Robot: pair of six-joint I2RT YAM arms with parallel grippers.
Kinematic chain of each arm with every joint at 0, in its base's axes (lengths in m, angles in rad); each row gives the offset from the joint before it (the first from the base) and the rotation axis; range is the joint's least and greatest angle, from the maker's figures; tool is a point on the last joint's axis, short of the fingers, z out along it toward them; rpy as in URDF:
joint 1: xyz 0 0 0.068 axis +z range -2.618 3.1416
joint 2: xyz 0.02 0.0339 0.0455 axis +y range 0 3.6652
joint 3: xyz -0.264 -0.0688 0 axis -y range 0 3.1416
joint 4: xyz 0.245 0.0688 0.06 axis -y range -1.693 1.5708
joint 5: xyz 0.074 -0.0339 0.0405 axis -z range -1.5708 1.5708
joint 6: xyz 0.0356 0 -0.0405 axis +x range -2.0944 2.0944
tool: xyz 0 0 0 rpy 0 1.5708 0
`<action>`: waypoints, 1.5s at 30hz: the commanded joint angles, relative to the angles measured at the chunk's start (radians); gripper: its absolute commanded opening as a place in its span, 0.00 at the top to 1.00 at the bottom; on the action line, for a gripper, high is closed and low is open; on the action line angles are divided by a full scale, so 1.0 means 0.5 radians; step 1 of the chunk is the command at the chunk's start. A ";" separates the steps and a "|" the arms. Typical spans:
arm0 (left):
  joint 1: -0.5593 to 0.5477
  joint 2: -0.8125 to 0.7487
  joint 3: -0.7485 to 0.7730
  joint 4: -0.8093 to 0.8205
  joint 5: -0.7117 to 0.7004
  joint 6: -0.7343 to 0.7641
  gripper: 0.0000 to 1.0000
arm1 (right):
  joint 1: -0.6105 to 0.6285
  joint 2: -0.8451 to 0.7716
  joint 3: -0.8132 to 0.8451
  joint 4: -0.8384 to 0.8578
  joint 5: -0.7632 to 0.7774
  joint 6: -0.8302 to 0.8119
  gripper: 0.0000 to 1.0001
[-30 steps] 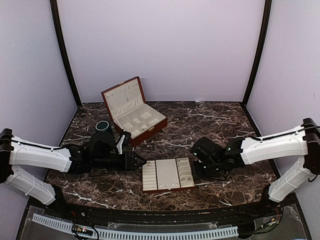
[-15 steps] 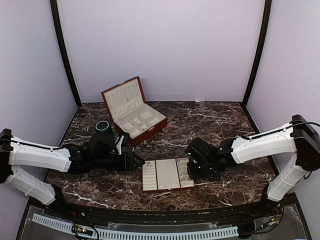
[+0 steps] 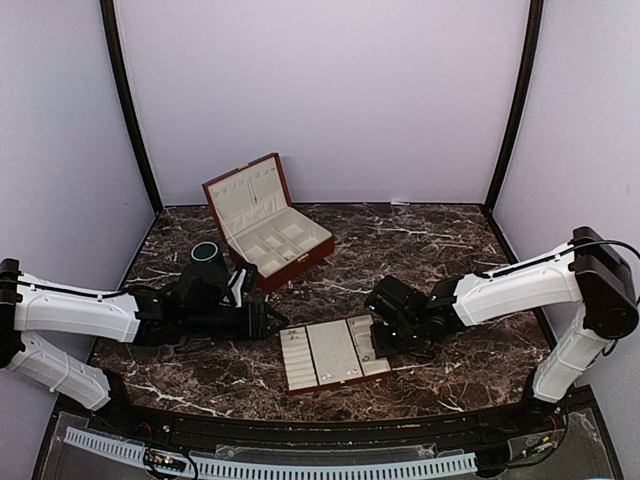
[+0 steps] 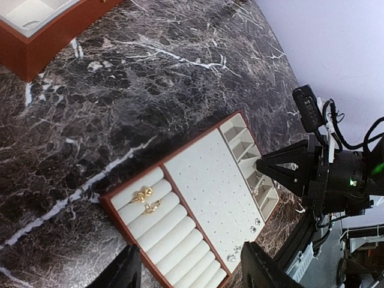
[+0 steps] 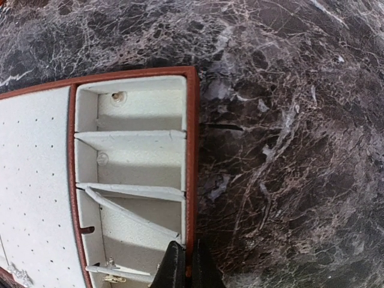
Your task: Organize the mixed jewelry
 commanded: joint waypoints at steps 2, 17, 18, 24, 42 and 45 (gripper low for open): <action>0.053 -0.081 0.121 -0.249 -0.230 -0.191 0.41 | -0.011 -0.006 0.043 -0.071 0.062 0.021 1.00; 0.420 0.291 0.648 -0.551 -0.531 -0.495 0.40 | -0.419 -0.335 -0.019 -0.167 0.002 -0.177 1.00; 0.441 0.333 0.696 -0.560 -0.525 -0.487 0.39 | -0.449 -0.356 -0.022 -0.166 -0.009 -0.198 1.00; 0.536 0.556 0.824 -0.607 -0.502 -0.496 0.40 | -0.570 -0.418 0.003 -0.155 -0.072 -0.293 1.00; 0.711 0.973 1.088 -0.680 -0.475 -0.377 0.31 | -0.676 -0.433 0.037 -0.121 -0.182 -0.359 1.00; 0.715 1.058 1.145 -0.700 -0.472 -0.336 0.31 | -0.692 -0.451 0.049 -0.145 -0.179 -0.373 1.00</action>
